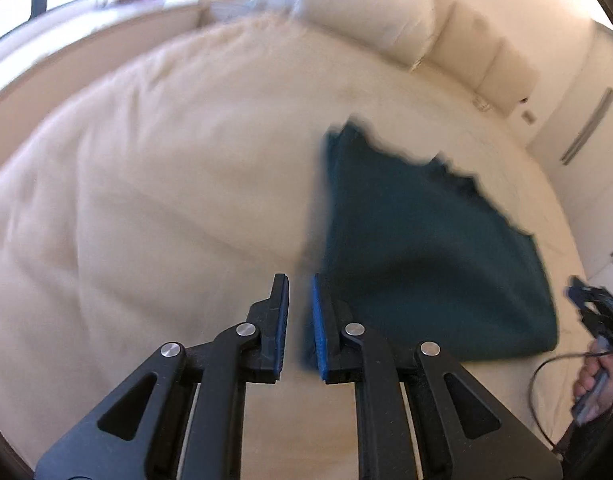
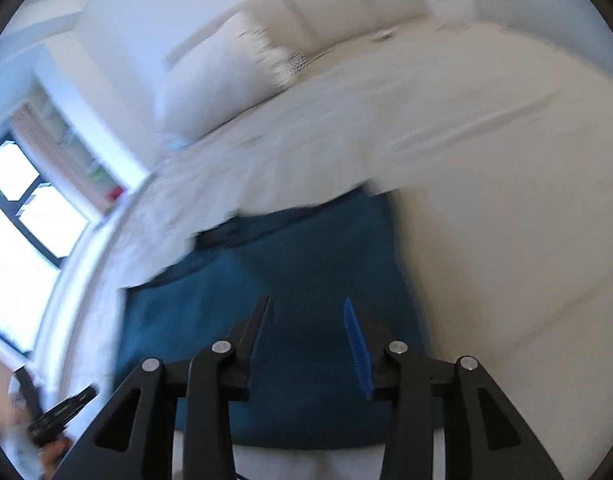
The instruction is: Fold small clothes
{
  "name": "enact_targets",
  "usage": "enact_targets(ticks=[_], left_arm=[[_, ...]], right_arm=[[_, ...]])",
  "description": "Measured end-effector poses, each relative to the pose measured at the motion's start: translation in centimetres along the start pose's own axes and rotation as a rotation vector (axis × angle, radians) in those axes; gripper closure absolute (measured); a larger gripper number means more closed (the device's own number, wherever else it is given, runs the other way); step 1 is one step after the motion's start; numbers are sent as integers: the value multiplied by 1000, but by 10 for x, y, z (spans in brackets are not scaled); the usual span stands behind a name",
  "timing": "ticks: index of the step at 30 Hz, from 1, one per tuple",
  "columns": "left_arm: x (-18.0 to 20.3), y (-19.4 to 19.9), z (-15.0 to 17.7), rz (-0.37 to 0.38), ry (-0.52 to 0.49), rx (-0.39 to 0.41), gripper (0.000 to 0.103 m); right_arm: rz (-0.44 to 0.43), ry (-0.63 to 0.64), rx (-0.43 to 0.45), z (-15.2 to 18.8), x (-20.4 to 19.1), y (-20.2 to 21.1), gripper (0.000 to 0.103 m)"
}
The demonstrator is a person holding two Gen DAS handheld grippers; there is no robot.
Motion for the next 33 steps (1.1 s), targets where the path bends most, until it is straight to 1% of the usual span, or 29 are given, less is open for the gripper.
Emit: enact_targets(ticks=[2,3,4,6,7,8,9,10,11,12,13,14,16,18,21,24,28,29,30,31,32,33], left_arm=[[26,-6,-24,53,-37,40,92],[36,-10,-31,74,-45,50,92],[51,-19,-40,109,-62,60,92],[78,-40,-52,187,-87,71,92],[89,-53,-55,216,-101,68,92],[100,-77,-53,227,-128,27,92],[105,-92,-50,227,-136,-5,92],[106,-114,-44,198,-150,-41,92],[104,-127,-43,182,-154,-60,92],[100,-142,-35,167,-140,-97,92],[93,-151,-31,143,-120,-111,92],[86,-155,-28,141,-91,-112,92],[81,-157,-26,174,-51,-102,92],[78,-155,-27,179,-53,-97,92],[77,-157,-28,186,-56,-97,92],[72,-154,-31,183,-41,-90,92],[69,-150,-29,189,-36,-84,92],[71,-148,-30,194,-39,-80,92],[72,-146,-31,196,-46,-73,92],[74,-145,-31,196,-54,-69,92],[75,-146,-29,192,-65,-73,92],[76,-149,-26,181,-69,-84,92]], right_arm=[[-65,-17,-38,4,-20,-21,62],[-116,-28,-59,6,-31,-35,62],[-144,-55,-76,7,-38,-49,62],[-129,-94,-74,2,-37,-69,62],[-149,-118,-75,0,-35,-79,60],[-155,-153,-106,3,-28,-95,58],[-107,-204,-164,12,-12,-110,81],[-75,-253,-186,18,1,-118,98],[-53,-287,-182,19,12,-120,103],[-76,-352,-164,18,24,-117,103],[-90,-383,-152,19,30,-113,103],[-86,-383,-140,20,35,-107,103],[-32,-369,-95,24,50,-91,103],[-20,-404,-68,30,61,-77,103],[11,-379,-18,38,70,-59,103],[36,-379,0,40,78,-49,103],[40,-368,-7,41,80,-43,103],[38,-360,-3,36,74,-42,95],[24,-341,23,27,64,-37,73],[-10,-323,65,16,49,-32,61],[-40,-316,92,9,36,-31,43],[-86,-307,105,4,18,-33,40]])
Point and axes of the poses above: each gripper's, at about its wrist camera, not at the fingertips, and y roughly against the way its jaws point, x to its right, z to its underside, the point moved 10 cm from there along -y, roughly the way its jaws point, and after that the axes turned 12 degrees about x, right-handed, at the moved point
